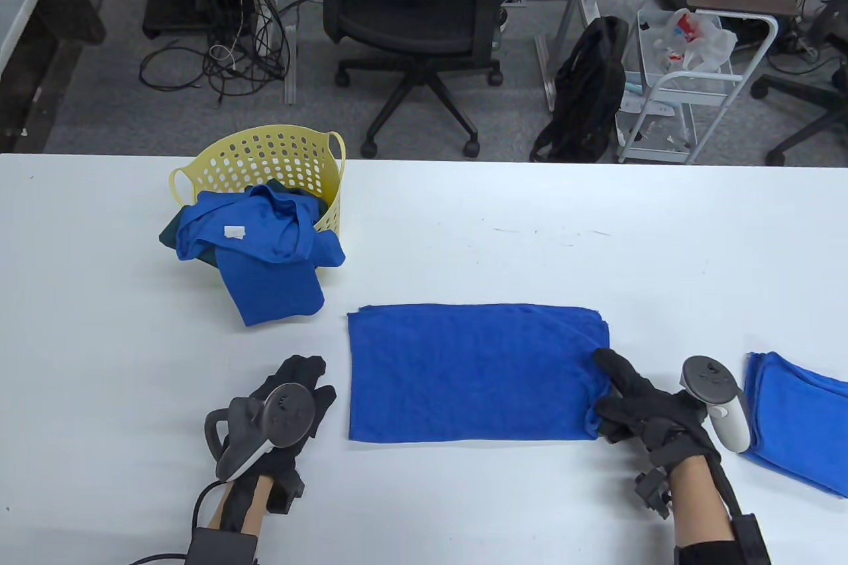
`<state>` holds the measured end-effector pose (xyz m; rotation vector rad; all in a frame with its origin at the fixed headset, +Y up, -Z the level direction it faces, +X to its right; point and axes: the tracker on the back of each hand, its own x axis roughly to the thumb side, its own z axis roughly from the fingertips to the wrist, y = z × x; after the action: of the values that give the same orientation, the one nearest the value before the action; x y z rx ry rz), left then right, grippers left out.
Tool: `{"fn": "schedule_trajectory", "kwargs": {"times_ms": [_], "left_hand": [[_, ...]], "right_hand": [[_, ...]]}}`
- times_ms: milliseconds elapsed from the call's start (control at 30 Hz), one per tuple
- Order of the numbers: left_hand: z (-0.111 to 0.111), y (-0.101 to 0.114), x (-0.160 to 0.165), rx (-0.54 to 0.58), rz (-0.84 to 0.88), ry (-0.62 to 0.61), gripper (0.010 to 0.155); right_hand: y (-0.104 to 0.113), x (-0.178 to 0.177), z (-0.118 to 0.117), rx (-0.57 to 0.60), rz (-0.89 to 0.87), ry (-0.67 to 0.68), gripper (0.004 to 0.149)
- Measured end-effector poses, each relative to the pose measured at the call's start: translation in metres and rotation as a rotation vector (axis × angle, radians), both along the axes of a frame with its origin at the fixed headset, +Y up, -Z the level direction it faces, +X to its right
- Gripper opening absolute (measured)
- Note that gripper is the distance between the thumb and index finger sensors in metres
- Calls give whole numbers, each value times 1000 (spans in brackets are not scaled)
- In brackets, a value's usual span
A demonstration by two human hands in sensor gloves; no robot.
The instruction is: Fold and stack clothes and towels from laundry basket
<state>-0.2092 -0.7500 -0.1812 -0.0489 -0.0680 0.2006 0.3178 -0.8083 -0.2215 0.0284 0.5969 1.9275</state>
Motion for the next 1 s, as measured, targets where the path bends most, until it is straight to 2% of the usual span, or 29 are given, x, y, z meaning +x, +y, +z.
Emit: {"fn": "schedule_trajectory", "kwargs": {"times_ms": [100, 267, 400, 533, 733, 833, 933, 1000], "left_hand": [[-1, -4, 0, -11, -24, -9, 65], [-3, -9, -2, -19, -39, -10, 66], [-2, -9, -2, -21, -59, -14, 68], [-2, -6, -3, -6, -43, -21, 69], [-2, -4, -11, 4, 4, -14, 70], [-3, -7, -14, -8, 4, -10, 71], [-4, -10, -15, -21, -10, -10, 71], [-4, -10, -14, -21, -14, -13, 71]], "right_hand": [[3, 0, 0, 43, 30, 4, 73], [9, 6, 4, 76, -20, -34, 72], [23, 0, 7, 180, 101, -50, 63], [33, -8, 8, 331, 240, -105, 52], [34, -5, 6, 355, 188, -129, 44], [32, -2, 4, 336, 202, -126, 53], [28, -2, 2, 273, 220, -71, 65], [24, -1, 0, 191, 188, -20, 76]]}}
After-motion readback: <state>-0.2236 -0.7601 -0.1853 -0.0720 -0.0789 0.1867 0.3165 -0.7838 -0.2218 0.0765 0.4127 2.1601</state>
